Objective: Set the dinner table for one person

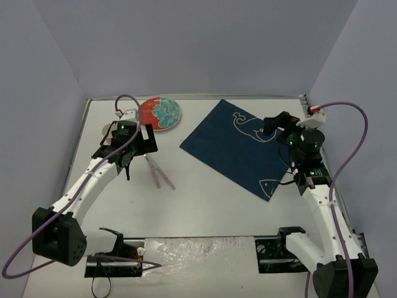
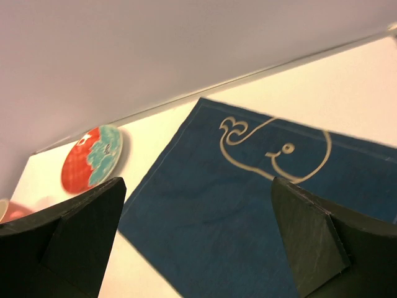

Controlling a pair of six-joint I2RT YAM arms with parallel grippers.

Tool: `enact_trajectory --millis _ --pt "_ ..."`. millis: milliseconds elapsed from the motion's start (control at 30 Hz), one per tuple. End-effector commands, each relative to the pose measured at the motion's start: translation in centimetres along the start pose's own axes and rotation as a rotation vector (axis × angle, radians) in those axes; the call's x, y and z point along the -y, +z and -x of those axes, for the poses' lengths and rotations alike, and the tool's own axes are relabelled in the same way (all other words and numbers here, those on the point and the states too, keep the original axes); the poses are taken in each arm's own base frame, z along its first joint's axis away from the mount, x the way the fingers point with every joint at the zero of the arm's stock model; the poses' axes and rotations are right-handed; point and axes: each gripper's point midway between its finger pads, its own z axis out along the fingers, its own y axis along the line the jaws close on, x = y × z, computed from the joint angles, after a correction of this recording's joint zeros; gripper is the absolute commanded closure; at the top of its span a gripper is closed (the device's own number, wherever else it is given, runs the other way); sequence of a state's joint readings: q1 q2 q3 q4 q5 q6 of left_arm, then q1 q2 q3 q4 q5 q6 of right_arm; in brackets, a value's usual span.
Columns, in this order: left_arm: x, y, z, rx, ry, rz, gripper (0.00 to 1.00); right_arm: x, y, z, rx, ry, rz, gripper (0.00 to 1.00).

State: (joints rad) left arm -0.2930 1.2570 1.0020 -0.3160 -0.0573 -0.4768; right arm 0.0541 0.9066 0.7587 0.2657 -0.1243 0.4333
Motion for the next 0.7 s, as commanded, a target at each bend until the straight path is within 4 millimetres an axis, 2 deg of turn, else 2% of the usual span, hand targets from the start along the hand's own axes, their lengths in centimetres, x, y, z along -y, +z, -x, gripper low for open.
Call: enact_trajectory --millis 0,133,233,333,433,533,567,667 --pt "2.3 1.7 5.8 0.210 -0.288 -0.070 0.03 -4.3 -1.1 0.3 0.077 0.104 0.229 0.00" --pt "3.5 4.3 7.7 0.284 -0.472 -0.115 0.03 -5.8 -1.8 -1.0 0.048 0.075 0.285 0.00" --pt "4.0 6.9 9.2 0.367 -0.586 -0.151 0.03 -6.6 -2.2 -1.5 0.036 0.052 0.306 0.00" --pt "4.4 9.7 9.8 0.400 -0.685 -0.167 0.03 -7.0 -2.6 -1.7 0.030 0.042 0.318 0.00" --pt "4.4 11.8 10.0 0.406 -0.747 -0.158 0.03 -7.4 -2.9 -1.9 0.018 0.034 0.329 0.00" --pt "3.8 14.4 9.1 0.371 -0.808 -0.089 0.03 -7.3 -3.1 -2.2 0.011 0.024 0.325 0.00" --pt "3.8 14.6 9.4 0.379 -0.821 -0.083 0.03 -7.4 -3.1 -2.3 0.008 0.021 0.325 0.00" --pt "2.9 15.9 8.3 0.366 -0.868 -0.030 0.03 -7.3 -3.1 -2.4 0.006 0.011 0.320 0.00"
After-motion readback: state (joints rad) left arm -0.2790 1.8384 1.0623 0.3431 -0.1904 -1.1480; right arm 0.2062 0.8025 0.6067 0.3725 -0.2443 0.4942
